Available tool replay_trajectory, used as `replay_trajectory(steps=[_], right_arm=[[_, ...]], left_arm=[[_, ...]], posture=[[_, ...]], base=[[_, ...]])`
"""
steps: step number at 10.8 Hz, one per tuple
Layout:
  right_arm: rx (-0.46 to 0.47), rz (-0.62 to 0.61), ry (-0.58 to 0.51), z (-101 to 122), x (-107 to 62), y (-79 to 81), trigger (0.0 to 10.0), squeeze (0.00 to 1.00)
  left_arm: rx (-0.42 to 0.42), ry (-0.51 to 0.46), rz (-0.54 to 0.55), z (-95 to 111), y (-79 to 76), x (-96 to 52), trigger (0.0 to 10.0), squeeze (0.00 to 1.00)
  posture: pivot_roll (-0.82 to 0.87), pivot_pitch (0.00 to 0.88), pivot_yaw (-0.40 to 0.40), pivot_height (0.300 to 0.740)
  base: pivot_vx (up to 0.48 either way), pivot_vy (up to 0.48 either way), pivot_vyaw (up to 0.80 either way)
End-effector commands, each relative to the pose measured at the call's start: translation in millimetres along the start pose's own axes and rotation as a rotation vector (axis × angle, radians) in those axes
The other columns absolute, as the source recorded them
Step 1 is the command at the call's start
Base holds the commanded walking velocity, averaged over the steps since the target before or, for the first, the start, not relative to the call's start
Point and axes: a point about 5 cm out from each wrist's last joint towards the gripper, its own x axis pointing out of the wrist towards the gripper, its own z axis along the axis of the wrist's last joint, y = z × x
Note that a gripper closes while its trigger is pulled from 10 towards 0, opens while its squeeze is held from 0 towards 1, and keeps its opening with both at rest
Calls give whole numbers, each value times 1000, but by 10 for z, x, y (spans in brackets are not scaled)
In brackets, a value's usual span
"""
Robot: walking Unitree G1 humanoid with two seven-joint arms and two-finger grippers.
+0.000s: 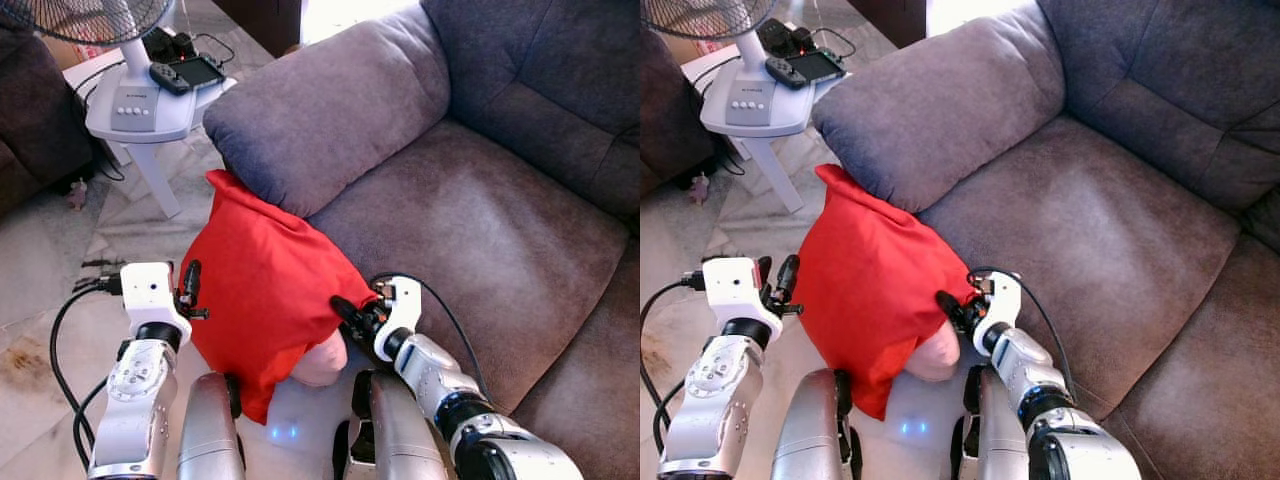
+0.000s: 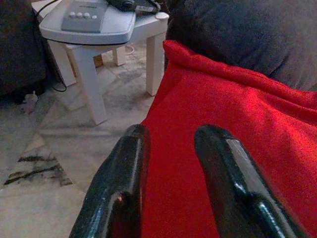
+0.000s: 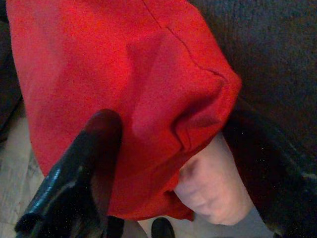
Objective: Move the pillow to the sofa from floor
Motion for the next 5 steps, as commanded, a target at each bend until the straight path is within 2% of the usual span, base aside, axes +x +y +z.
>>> replay_trajectory(steps=[1,5], right_arm=[[19,-7,-21,-38,-43,-52,0,0],[80,4,-124,62,-45,-50,0,0]], left_arm=[[-8,-15,-2,30,-26,-2,10000,0],[-14,-29,5,51,-21,0,10000,0]], posture=[[170,263,-120,600],[171,266,-122,600]], base=[[0,0,0],[0,0,0]])
